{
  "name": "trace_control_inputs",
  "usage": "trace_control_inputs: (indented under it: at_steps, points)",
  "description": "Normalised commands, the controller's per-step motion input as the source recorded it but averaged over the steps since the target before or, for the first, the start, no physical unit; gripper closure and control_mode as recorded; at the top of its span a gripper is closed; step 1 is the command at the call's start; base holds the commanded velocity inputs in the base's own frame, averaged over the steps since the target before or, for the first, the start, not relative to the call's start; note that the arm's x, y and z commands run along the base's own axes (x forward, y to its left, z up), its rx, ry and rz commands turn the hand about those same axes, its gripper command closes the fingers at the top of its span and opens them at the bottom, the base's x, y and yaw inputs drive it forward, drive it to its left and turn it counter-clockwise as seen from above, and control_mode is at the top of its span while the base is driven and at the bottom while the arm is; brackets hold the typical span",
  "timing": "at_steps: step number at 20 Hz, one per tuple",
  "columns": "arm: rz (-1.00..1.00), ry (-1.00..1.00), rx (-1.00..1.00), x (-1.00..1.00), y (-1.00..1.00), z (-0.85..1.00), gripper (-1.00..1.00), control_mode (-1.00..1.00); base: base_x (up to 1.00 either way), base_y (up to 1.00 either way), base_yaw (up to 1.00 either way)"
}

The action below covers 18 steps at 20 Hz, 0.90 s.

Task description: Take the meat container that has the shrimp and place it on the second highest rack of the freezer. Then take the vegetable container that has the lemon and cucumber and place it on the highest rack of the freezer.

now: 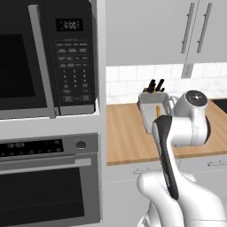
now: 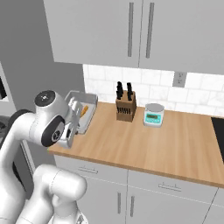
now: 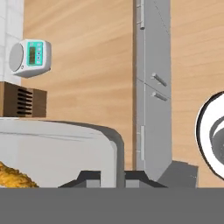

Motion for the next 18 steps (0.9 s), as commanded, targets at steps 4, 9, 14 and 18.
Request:
trace_control_inputs:
  at_steps: [4,9,14,18]
  points:
    - [0.0,0.0,0.0,0.0,0.0,0.0,1.0,1.0,-0.29,-0.02,0.0]
    - [0.0,0.0,0.0,0.0,0.0,0.0,1.0,1.0,-0.71,0.0,0.11]
    - [0.0,0.0,0.0,0.0,0.0,0.0,1.0,1.0,-1.0,0.06,0.1]
    - [0.0,0.0,0.0,0.0,0.0,0.0,1.0,1.0,-0.92,0.47,0.12]
